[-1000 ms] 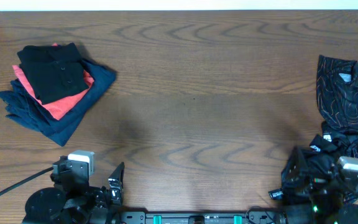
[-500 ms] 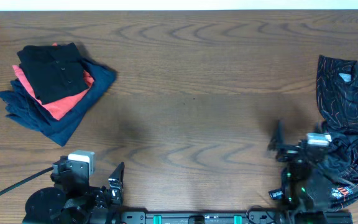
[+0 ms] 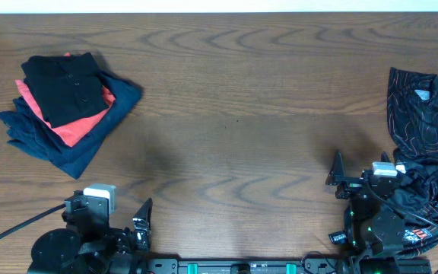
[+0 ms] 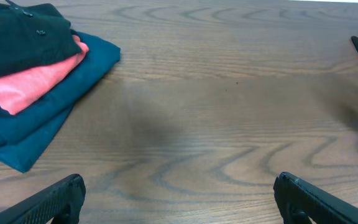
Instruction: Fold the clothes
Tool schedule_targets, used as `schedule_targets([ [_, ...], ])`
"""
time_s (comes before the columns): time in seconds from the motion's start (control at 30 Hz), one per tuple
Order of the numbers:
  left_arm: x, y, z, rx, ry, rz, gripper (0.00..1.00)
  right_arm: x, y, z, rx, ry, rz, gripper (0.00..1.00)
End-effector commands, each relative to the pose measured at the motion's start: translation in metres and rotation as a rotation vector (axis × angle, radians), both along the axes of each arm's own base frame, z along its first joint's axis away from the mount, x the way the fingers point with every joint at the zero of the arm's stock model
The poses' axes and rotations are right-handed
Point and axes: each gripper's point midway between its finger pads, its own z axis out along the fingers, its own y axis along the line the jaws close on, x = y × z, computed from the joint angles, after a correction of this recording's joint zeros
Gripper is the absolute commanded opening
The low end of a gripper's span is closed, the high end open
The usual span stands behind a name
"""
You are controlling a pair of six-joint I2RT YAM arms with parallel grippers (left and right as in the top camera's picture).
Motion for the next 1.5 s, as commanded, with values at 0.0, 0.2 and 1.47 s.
schedule_targets([
  [0.0, 0.000, 0.002, 0.000, 0.011, -0.004, 0.004, 0.98, 0.000, -0.002, -0.002, -0.022, 0.008, -0.006, 0.99],
  [0.2, 0.000, 0.002, 0.000, 0.011, -0.003, 0.004, 0.98, 0.000, -0.002, -0.002, -0.022, 0.008, -0.006, 0.99],
  [1.47, 0.025, -0.002, -0.062, 0.065, -0.166, -0.039, 0.98, 0.000, -0.002, -0.002, -0.022, 0.008, -0.006, 0.99],
])
